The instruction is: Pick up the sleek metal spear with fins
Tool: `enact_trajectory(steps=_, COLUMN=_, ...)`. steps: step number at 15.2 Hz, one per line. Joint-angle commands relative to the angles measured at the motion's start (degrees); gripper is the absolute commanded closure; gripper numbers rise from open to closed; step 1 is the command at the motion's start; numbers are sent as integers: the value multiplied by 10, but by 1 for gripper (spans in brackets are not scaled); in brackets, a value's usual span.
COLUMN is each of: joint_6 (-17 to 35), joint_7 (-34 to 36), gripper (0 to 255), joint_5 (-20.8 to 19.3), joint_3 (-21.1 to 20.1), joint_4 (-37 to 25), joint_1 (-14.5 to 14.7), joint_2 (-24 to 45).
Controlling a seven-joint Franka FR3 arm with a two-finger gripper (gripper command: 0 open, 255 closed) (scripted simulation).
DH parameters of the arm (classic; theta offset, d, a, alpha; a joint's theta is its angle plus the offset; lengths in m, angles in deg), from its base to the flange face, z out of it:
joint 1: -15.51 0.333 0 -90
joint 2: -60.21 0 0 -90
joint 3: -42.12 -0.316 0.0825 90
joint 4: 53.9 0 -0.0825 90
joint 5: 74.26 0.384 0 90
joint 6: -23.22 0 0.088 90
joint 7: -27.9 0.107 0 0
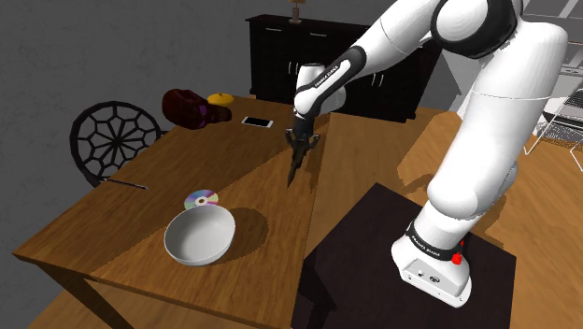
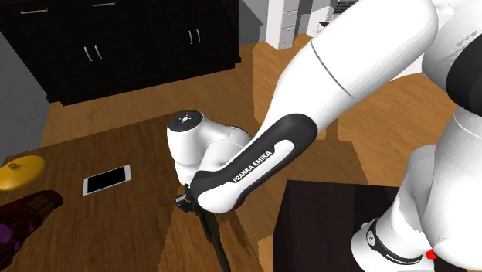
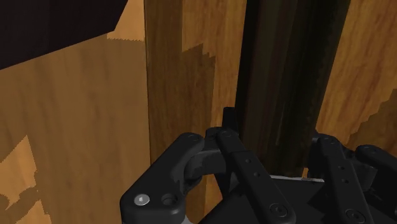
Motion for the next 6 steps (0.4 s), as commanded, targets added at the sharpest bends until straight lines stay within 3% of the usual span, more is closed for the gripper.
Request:
enact_trajectory(steps=1, joint_6=-15, joint_7=-1, gripper=255, joint_5=2, joint_3=-1, joint_4=-3, joint_1=0, joint_2=-12)
enact_trajectory(steps=6, joint_6=-38, joint_7=-3, gripper=255, joint_5=6, joint_3=-2, joint_4=-8, joint_1=-1, joint_2=-31)
